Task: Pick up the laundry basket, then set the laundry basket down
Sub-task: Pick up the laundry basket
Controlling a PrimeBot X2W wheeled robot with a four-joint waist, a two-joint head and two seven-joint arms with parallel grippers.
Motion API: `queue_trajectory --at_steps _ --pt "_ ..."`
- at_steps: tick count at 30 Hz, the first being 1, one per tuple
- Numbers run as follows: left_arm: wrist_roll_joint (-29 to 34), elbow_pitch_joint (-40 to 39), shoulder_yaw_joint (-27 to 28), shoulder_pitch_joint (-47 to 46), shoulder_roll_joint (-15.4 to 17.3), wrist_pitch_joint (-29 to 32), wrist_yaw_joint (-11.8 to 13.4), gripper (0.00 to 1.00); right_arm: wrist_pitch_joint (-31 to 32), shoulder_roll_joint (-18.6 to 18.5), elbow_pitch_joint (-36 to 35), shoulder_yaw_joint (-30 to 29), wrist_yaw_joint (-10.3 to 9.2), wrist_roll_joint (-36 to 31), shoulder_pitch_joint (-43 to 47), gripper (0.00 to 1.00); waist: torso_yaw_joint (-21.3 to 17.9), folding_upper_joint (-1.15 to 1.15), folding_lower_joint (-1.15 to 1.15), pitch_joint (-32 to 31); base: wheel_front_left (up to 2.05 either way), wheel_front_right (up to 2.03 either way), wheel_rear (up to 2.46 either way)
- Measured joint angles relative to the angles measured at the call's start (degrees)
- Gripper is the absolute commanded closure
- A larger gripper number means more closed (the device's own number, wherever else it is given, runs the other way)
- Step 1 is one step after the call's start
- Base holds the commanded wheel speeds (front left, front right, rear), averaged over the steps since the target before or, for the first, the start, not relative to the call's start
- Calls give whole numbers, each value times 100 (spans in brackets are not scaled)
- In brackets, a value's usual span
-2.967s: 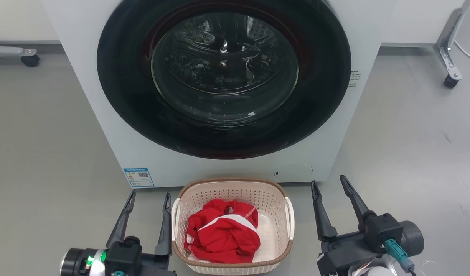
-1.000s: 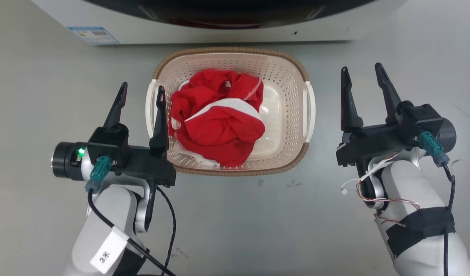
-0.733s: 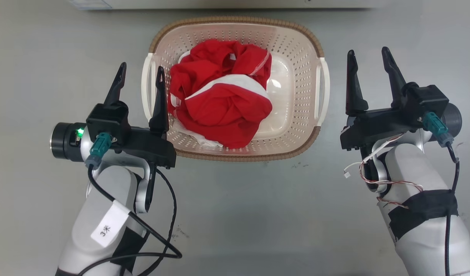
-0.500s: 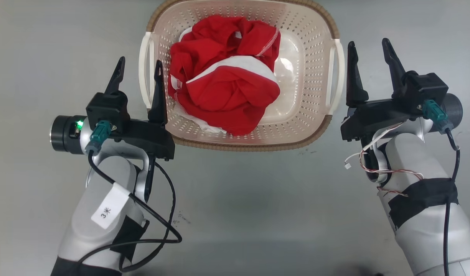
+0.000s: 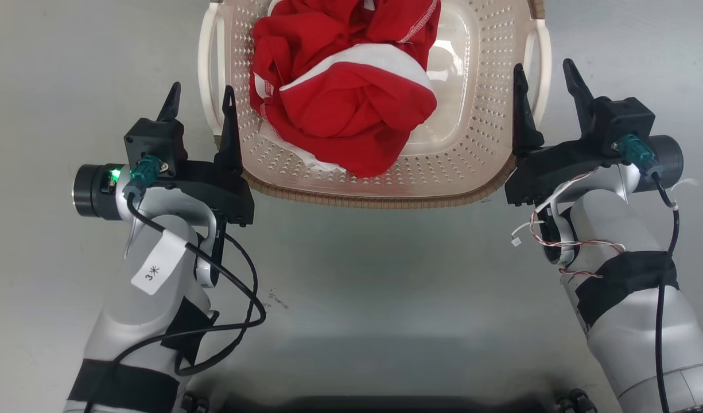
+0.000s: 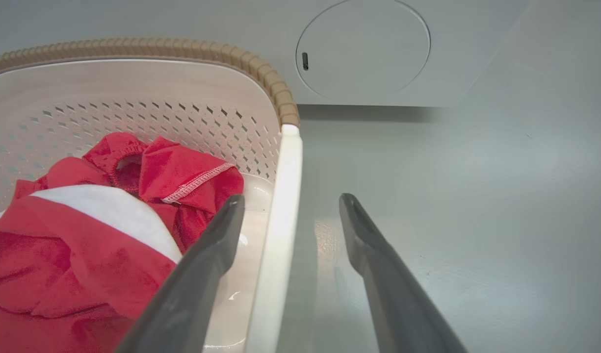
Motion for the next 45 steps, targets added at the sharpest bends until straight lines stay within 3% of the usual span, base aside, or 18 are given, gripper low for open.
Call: queue_trajectory --at_steps 18,28,31,33,35,36,37,38,45 --pt "-126 1025 34 -575 -27 -33 -52 0 -2 51 769 333 1 145 -459 0 1 -1 -1 396 0 0 0" --pt "-176 1394 -46 -903 -59 -62 -110 0 -34 37 773 734 -5 408 -588 0 47 -2 -1 455 0 0 0" --pt "-293 1474 -127 -960 -57 -76 -156 0 -51 24 776 843 -42 550 -614 20 57 -2 -2 463 0 0 0" --pt "-393 1522 -190 -998 -55 -76 -188 0 -51 -4 779 921 -65 626 -657 45 55 -1 -2 464 0 0 0" --pt "-445 1581 -274 -1005 -54 -76 -211 33 -49 -16 780 1004 -105 706 -700 58 47 -1 -1 465 0 0 0" --pt "-464 1602 -327 -1006 -54 -76 -236 55 -49 -15 780 1048 -105 726 -711 63 41 -1 -1 465 0 0 0" --pt "-476 1618 -375 -1009 -52 -76 -260 85 -51 -12 780 1092 -111 760 -720 80 35 -1 -1 465 0 0 0" --pt "-504 1637 -397 -1008 -57 -77 -253 100 -44 10 781 1129 -118 815 -733 98 27 -1 -1 464 0 0 0" --pt "-759 1713 -599 -1060 -11 -84 -253 100 -48 32 902 1317 -207 1079 -788 100 -18 -1 -1 425 0 0 0"
